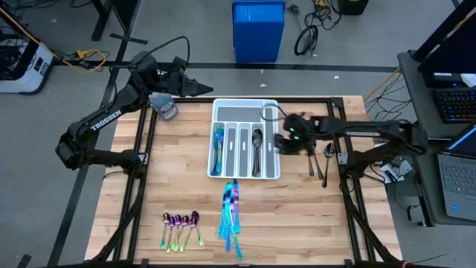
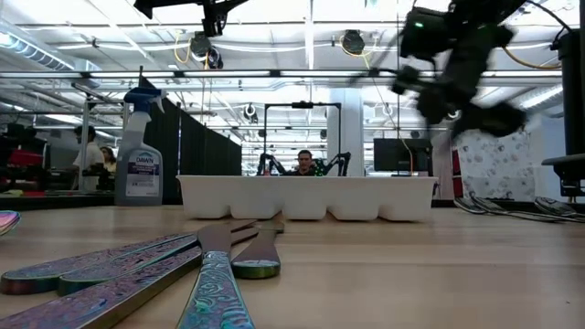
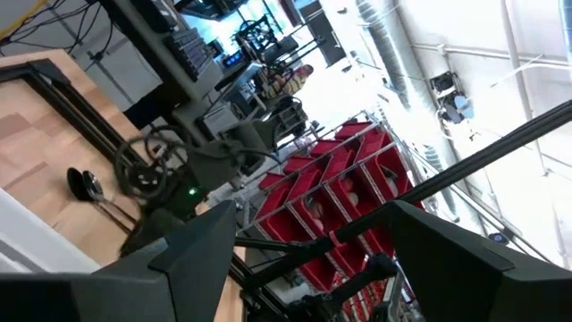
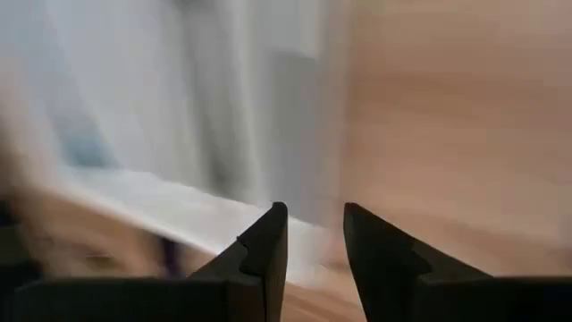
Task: Sort silverware
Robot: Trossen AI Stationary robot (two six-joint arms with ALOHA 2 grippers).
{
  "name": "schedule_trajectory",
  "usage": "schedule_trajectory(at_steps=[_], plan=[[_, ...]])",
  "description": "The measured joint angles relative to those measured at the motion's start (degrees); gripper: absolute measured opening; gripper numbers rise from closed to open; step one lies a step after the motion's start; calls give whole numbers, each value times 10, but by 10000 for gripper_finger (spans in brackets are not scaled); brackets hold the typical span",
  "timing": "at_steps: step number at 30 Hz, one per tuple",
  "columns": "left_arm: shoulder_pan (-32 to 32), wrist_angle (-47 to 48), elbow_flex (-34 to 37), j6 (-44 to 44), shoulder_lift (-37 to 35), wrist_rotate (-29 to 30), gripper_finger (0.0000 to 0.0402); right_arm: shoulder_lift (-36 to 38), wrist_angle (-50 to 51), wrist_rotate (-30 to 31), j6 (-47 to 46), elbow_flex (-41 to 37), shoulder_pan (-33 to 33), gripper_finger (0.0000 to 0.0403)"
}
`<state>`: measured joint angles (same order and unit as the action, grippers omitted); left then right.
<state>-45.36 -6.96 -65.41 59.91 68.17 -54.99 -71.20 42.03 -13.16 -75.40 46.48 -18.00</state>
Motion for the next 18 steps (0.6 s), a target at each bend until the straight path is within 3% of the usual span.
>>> schedule_trajectory(at_steps=[3, 6, 18], plan=[[0, 2, 0, 9, 0, -2, 278, 35, 156, 39, 22, 0, -1, 94], [0, 3, 0, 9, 0, -3, 278, 56, 235, 89, 33, -1, 0, 94], [0, 2, 0, 10, 0, 27, 278, 63, 217, 89, -3, -67, 38, 100]])
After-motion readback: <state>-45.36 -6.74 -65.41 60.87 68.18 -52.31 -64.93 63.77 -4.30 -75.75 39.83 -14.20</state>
